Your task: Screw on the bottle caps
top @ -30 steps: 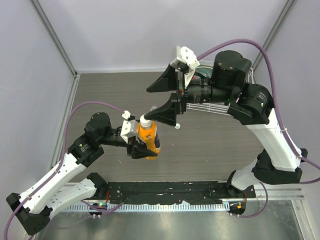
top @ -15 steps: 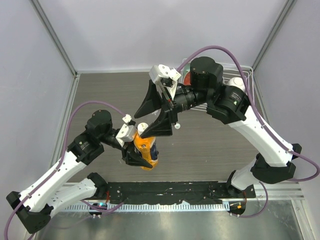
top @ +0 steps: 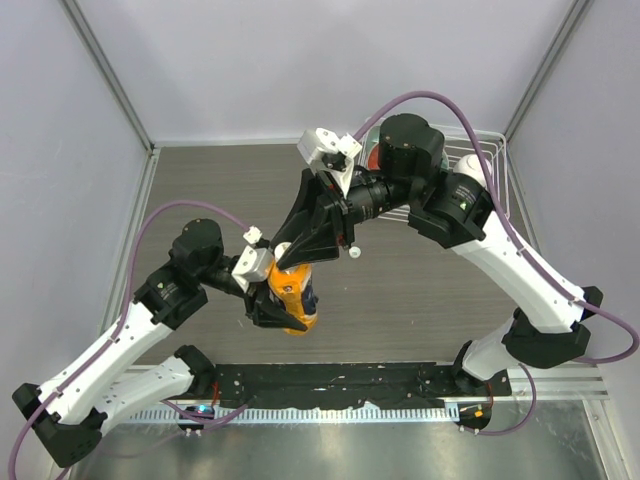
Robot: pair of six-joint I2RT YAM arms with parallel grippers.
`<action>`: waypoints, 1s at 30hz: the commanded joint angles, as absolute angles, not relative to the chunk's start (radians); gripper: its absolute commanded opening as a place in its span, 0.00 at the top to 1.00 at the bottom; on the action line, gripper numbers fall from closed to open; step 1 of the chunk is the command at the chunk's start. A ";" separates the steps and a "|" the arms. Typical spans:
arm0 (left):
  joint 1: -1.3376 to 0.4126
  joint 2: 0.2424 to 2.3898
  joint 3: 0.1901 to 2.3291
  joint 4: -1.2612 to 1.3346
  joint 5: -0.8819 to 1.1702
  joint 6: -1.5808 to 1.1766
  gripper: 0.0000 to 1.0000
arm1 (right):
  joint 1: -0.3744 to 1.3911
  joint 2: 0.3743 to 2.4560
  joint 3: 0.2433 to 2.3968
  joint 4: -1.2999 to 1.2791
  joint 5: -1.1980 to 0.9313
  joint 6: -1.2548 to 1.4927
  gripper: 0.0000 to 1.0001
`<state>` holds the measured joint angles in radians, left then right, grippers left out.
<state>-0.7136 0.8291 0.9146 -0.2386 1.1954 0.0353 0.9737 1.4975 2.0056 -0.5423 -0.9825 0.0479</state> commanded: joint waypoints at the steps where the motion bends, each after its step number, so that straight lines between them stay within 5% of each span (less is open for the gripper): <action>1: -0.707 0.816 0.953 -0.183 1.146 0.040 1.00 | 0.959 1.462 1.985 -0.505 -0.988 0.075 0.77; 7: -0.701 0.811 0.960 -0.120 1.034 0.038 1.00 | 0.937 1.447 1.934 -0.534 -0.901 0.060 0.91; 11: -0.701 0.811 0.957 -0.030 0.754 0.055 1.00 | 0.934 1.469 1.925 -0.665 -0.740 0.017 0.98; 21: -0.701 0.815 0.945 0.103 0.292 0.095 1.00 | 0.952 1.548 1.893 -0.732 -0.090 0.072 0.99; 30: -0.701 0.825 0.925 0.143 0.100 0.084 1.00 | 1.091 1.655 1.949 -0.687 0.405 0.155 0.99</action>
